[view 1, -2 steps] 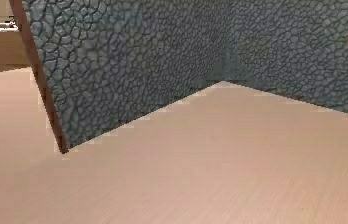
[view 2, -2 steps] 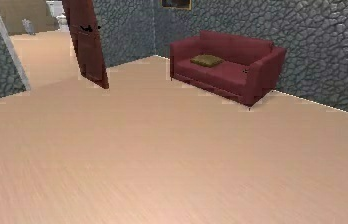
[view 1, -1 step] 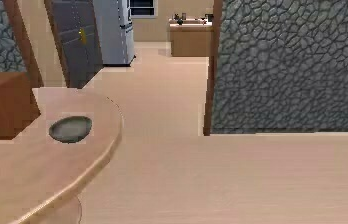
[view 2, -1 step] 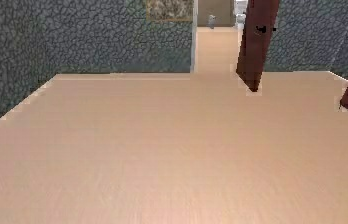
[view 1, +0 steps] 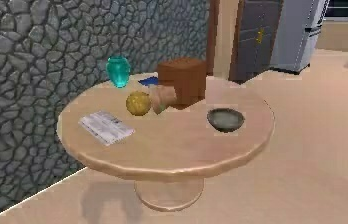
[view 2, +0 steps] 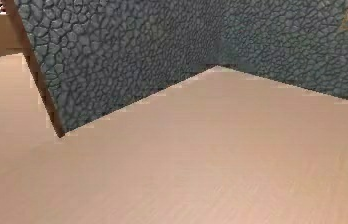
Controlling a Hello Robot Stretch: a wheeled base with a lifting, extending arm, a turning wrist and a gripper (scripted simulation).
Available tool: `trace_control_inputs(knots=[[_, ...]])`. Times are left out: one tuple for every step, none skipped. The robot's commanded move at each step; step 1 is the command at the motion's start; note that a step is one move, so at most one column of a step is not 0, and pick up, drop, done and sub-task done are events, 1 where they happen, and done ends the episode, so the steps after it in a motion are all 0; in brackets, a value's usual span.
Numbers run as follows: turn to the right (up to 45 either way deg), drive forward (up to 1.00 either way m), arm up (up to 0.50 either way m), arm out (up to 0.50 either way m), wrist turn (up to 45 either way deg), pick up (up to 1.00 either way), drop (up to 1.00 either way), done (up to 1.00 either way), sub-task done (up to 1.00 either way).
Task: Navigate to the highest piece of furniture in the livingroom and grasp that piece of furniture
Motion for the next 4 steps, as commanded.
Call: trace_control_inputs(knots=[[-39.0,0.00,0.00,0.00,0.0,0.00,0.00,0.00,0.00],[0.0,0.60,0.00,0.00,0.0,0.00,0.00,0.00,0.00],[-39.0,0.00,0.00,0.00,0.0,0.00,0.00,0.00,0.00],[0.0,0.00,0.50,0.00,0.0,0.00,0.00,0.00,0.00]])
